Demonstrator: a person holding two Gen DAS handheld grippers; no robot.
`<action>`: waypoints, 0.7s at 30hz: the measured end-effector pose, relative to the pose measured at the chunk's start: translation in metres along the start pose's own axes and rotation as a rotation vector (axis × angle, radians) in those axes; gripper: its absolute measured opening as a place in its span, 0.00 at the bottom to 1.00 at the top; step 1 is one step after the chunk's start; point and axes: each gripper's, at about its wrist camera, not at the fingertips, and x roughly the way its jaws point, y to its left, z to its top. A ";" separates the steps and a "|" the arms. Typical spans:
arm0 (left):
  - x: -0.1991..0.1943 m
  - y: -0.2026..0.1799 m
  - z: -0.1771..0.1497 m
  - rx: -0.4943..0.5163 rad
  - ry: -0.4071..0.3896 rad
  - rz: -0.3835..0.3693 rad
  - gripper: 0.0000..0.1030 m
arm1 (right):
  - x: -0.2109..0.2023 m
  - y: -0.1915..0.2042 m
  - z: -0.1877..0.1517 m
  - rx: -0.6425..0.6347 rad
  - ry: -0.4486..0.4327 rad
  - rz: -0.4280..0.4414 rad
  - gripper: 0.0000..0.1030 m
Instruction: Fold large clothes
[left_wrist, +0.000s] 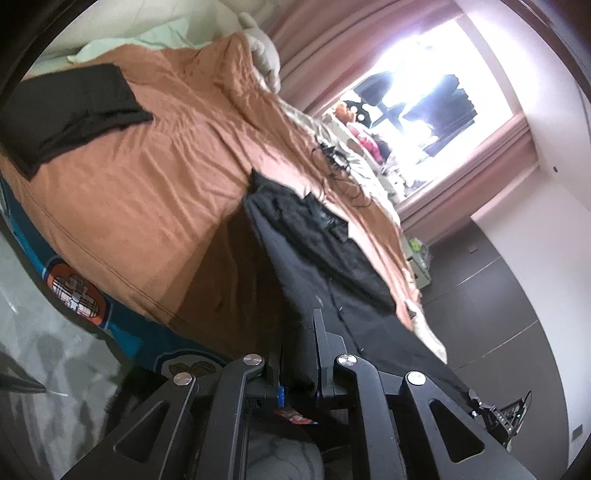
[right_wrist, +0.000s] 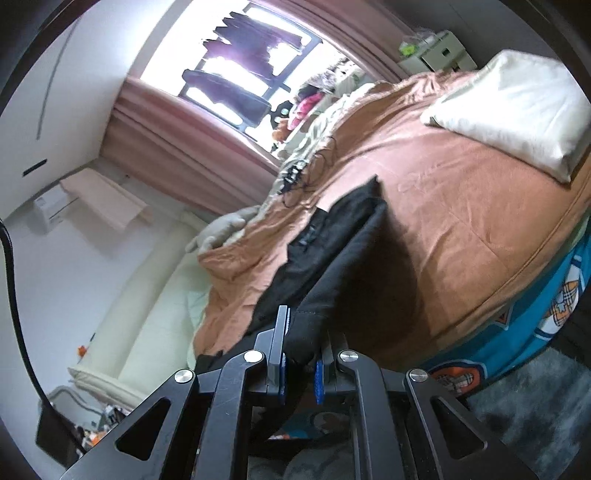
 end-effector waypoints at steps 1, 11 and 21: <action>-0.006 -0.003 -0.002 0.003 -0.007 -0.004 0.10 | -0.005 0.003 0.000 -0.003 -0.005 0.005 0.11; -0.054 -0.018 -0.006 0.008 -0.048 -0.043 0.10 | -0.048 0.032 -0.008 -0.037 -0.036 0.043 0.11; -0.081 -0.042 0.014 0.023 -0.098 -0.101 0.10 | -0.061 0.070 0.010 -0.086 -0.077 0.084 0.11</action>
